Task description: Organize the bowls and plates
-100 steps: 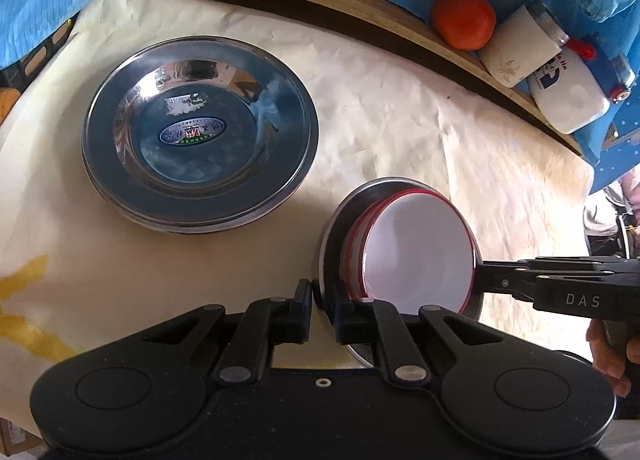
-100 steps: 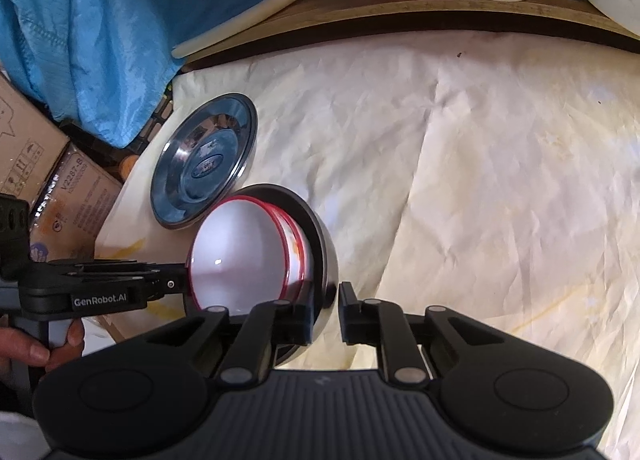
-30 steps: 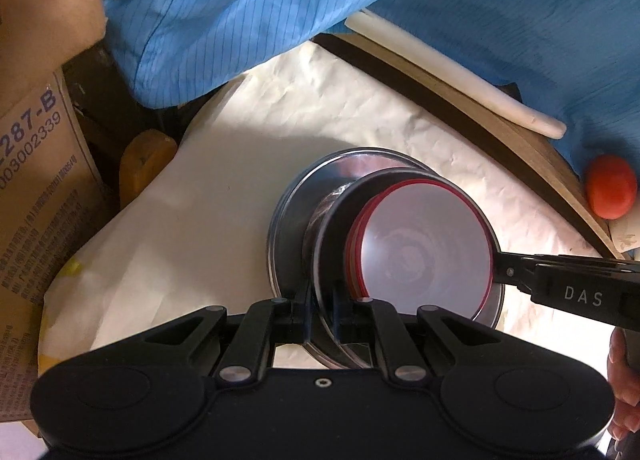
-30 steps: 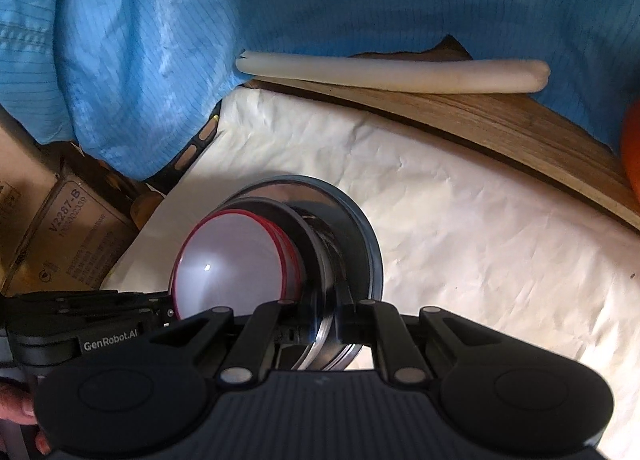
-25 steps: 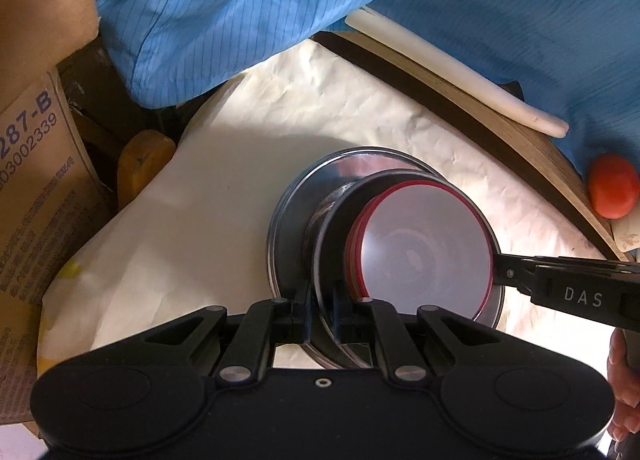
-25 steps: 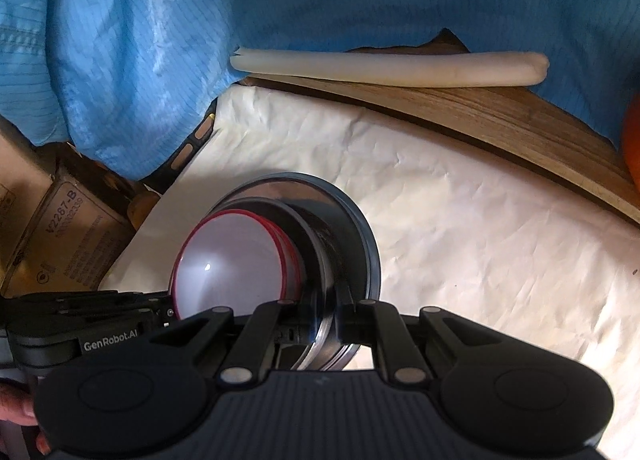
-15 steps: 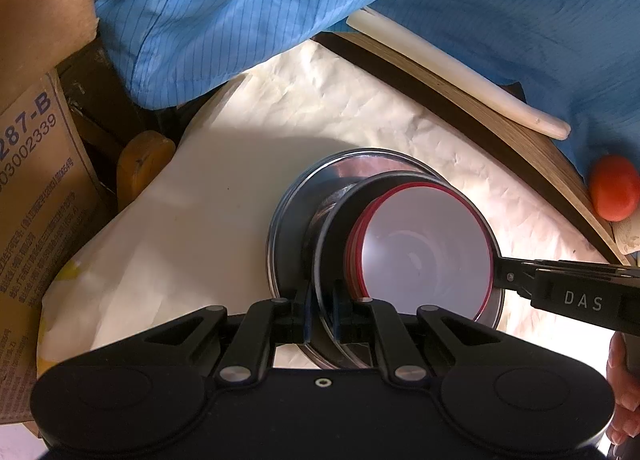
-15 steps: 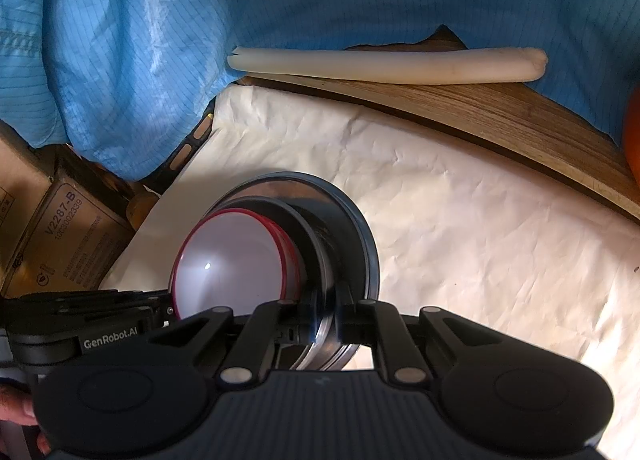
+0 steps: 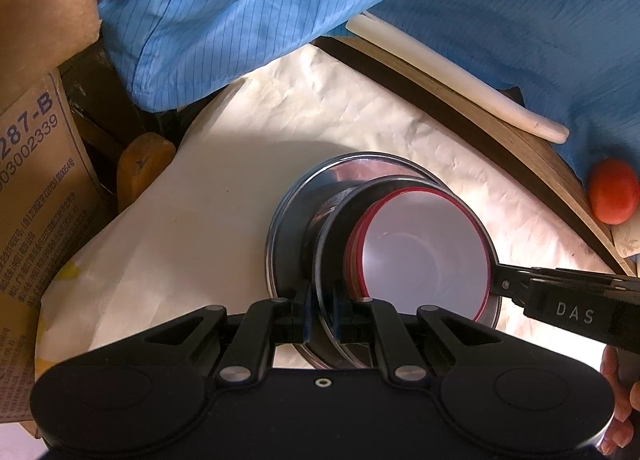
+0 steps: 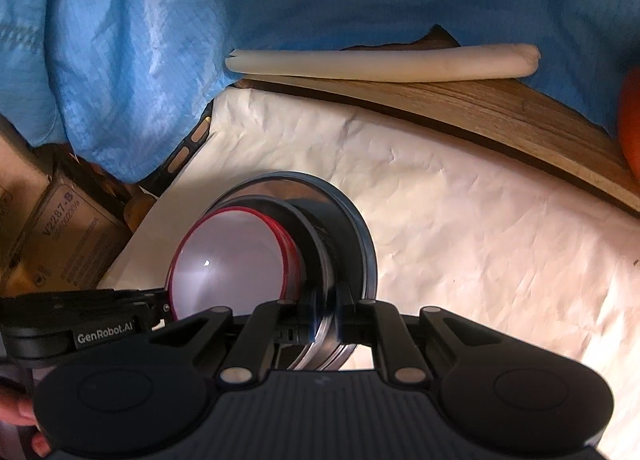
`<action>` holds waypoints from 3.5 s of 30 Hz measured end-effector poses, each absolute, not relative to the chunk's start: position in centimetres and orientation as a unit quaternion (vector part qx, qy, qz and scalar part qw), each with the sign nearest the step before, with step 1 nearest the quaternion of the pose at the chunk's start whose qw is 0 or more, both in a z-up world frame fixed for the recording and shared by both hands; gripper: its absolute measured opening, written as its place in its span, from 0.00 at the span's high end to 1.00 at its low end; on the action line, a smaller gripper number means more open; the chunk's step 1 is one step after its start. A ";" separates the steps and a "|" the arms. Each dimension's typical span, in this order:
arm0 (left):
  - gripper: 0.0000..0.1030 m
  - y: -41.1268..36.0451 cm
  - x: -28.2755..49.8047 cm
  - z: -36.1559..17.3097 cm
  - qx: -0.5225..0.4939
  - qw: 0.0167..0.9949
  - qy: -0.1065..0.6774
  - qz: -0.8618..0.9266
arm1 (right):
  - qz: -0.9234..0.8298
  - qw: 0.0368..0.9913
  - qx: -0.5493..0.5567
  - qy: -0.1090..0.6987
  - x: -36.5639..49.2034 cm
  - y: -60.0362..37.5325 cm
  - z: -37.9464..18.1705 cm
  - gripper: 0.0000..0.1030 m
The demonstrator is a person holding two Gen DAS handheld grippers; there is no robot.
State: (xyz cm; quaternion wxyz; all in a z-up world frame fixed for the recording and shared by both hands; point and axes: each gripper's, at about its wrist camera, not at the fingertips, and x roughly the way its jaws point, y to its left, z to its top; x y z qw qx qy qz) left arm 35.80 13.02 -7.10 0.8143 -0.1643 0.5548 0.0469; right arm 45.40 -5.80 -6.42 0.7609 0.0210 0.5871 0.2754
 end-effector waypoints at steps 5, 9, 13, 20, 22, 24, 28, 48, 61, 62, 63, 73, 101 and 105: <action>0.92 13.0 35.8 -7.0 -0.166 0.815 0.553 0.048 | 0.275 0.764 0.020 0.583 45.3 -5.8 -6.4 0.90; 0.92 13.0 35.8 -7.0 -0.167 0.816 0.551 0.049 | 0.276 0.767 0.019 0.579 45.2 -5.8 -6.5 0.90; 0.91 13.1 35.8 -7.0 -0.166 0.817 0.550 0.049 | 0.276 0.769 0.019 0.576 45.1 -5.9 -6.4 0.90; 0.91 13.1 35.7 -6.8 -0.162 0.820 0.546 0.051 | 0.275 0.773 0.020 0.571 44.9 -5.9 -6.3 0.88; 0.90 13.0 35.7 -6.8 -0.159 0.822 0.545 0.051 | 0.276 0.774 0.020 0.569 44.9 -6.0 -6.3 0.88; 0.88 13.0 35.6 -6.7 -0.156 0.823 0.544 0.054 | 0.275 0.775 0.022 0.568 44.9 -6.0 -6.3 0.88; 0.86 13.0 35.5 -6.6 -0.154 0.825 0.541 0.056 | 0.274 0.778 0.020 0.565 44.7 -6.1 -6.2 0.86; 0.79 12.9 35.0 -6.3 -0.143 0.833 0.531 0.062 | 0.261 0.789 0.035 0.555 44.1 -7.0 -6.0 0.72; 0.74 12.8 34.4 -5.9 -0.137 0.839 0.522 0.068 | 0.253 0.800 0.023 0.544 43.4 -7.5 -5.8 0.57; 0.73 12.8 34.3 -5.8 -0.137 0.840 0.521 0.070 | 0.252 0.800 0.024 0.544 43.4 -7.6 -5.8 0.54; 0.64 12.8 34.2 -5.7 -0.133 0.840 0.520 0.075 | 0.252 0.800 0.024 0.544 43.3 -7.7 -5.9 0.52; 0.40 13.4 33.2 -6.0 -0.130 0.842 0.514 0.096 | 0.256 0.804 0.013 0.537 42.7 -7.8 -5.7 0.39; 0.15 11.2 29.2 -4.5 -0.105 0.867 0.466 0.142 | 0.267 0.836 0.035 0.477 39.4 -11.2 -3.9 0.07; 0.11 10.7 27.7 -4.3 -0.099 0.880 0.442 0.145 | 0.271 0.847 0.036 0.455 38.7 -12.0 -3.3 0.03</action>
